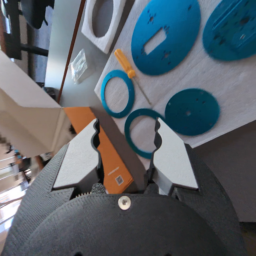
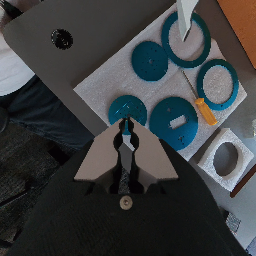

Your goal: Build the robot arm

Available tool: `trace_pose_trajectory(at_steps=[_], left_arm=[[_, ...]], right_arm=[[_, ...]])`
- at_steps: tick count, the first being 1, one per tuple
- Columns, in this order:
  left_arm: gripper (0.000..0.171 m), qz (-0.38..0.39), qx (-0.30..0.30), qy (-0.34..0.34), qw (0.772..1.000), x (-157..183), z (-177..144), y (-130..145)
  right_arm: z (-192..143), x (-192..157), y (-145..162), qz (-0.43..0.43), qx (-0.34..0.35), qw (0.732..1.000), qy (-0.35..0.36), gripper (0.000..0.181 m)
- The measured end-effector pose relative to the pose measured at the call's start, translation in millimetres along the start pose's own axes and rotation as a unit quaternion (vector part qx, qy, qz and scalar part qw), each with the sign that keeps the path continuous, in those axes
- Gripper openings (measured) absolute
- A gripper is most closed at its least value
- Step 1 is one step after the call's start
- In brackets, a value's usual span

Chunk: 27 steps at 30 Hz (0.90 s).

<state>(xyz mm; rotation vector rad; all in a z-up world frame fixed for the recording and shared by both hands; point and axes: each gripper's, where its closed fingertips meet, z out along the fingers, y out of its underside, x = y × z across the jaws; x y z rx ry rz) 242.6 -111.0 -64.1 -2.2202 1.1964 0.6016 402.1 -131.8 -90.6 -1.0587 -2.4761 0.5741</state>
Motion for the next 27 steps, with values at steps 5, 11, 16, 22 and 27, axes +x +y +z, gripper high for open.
trace_pose_trajectory(at_steps=[5,11,16,22,27], left_arm=[[0.078,0.051,-0.058,-0.034,0.996,8.5,-11.5,18.2],[0.085,-0.228,0.183,0.121,0.949,54.1,-36.9,-23.3],[0.071,-0.364,0.442,0.125,0.81,64.8,-69.8,-55.5],[0.076,-0.356,0.438,0.156,0.811,96.7,-57.9,-75.4],[0.061,-0.321,0.414,0.156,0.837,107.8,-46.2,-88.9]], right_arm=[[1.3,-0.3,-0.2,-0.018,-0.012,1.0,0.015,0.002],[3.6,13.5,3.2,-0.008,-0.046,0.998,0.05,0.002],[6.4,13.0,10.7,0.005,-0.043,0.999,0.018,0.002],[10.3,6.7,17.4,-0.017,-0.041,0.999,-0.028,0.002],[12.9,5.7,20.2,-0.031,-0.064,0.997,-0.031,0.002]])
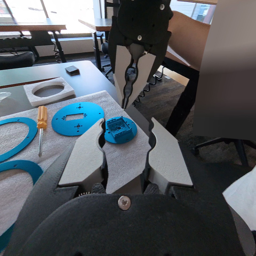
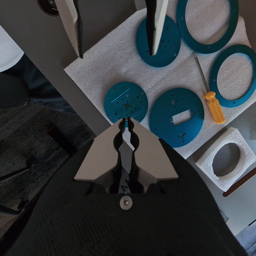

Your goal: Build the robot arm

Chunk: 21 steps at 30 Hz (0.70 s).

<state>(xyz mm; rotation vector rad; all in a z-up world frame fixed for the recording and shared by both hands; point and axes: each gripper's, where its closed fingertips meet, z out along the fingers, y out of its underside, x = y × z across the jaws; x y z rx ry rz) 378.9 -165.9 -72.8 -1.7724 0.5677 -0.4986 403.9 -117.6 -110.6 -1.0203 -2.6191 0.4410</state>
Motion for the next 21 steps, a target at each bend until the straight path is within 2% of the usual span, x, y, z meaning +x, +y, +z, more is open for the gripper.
trace_pose_trajectory(at_steps=[1,3,6,10,15,18,21], left_arm=[[0.051,-0.001,-0.002,0.018,1.0,2.2,1.8,-0.8],[0.054,-0.017,-0.008,0.037,0.999,-0.8,5.7,-2.0],[0.048,-0.04,-0.019,0.067,0.997,-4.5,10.7,-2.2],[0.043,-0.034,-0.02,0.069,0.997,-16.9,13.5,-2.2],[0.054,-0.051,-0.023,0.083,0.995,-27.4,14.8,5.6],[0.058,-0.027,-0.036,0.087,0.995,-31.8,17.6,10.4],[0.064,-0.009,-0.067,0.125,0.99,-26.0,26.2,17.3]], right_arm=[[-0.3,-0.8,0.3,0.003,-0.001,1.0,-0.003,0.002],[-1.6,0.1,-2.0,0.016,0.008,1.0,-0.006,0.002],[2.9,6.8,2.5,0.052,0.008,0.999,-0.005,0.002],[10.1,-1.5,7.6,0.052,0.01,0.998,-0.031,0.002],[10.7,2.1,3.7,0.035,0.026,0.999,-0.014,0.002],[11.7,5.2,1.0,0.036,0.028,0.999,-0.004,0.002],[11.9,5.0,1.5,0.034,0.021,0.999,-0.004,0.002]])
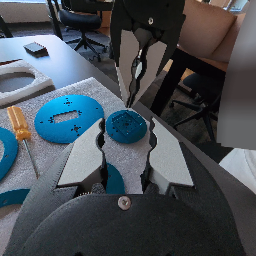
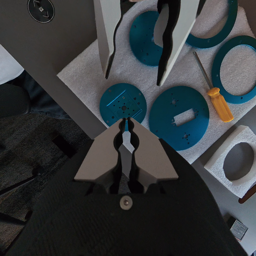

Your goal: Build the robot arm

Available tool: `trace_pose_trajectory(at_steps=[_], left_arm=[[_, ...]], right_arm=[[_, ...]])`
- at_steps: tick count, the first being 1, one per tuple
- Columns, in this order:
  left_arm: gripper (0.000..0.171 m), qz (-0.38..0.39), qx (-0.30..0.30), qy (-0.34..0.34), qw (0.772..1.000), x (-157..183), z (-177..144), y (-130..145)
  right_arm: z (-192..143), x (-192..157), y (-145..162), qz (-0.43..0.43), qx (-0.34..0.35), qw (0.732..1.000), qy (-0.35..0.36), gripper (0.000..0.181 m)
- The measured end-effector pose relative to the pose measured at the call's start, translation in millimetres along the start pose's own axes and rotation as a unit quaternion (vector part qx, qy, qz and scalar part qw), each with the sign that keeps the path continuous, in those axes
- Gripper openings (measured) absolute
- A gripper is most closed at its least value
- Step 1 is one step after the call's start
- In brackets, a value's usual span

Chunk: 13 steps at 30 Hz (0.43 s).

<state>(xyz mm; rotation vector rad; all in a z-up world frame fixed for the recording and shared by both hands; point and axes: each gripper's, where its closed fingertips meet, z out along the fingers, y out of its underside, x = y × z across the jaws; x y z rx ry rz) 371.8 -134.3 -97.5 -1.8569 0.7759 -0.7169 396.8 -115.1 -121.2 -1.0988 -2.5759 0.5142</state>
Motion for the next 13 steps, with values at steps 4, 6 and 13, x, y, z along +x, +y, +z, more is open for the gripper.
trace_pose_trajectory(at_steps=[4,6,13], left_arm=[[0.067,0.019,-0.028,0.029,0.999,2.4,14.3,4.3],[0.066,0.014,-0.015,0.034,0.999,2.4,13.9,2.6],[0.065,0.018,0.059,0.024,0.998,8.5,-9.9,-14.8]], right_arm=[[0.8,3.5,2.1,0.022,-0.01,1.0,0.004,0.002],[2.3,5.1,4.1,0.041,-0.021,0.999,0.007,0.002],[9.4,-4.7,4.8,0.06,-0.057,0.997,-0.004,0.002]])
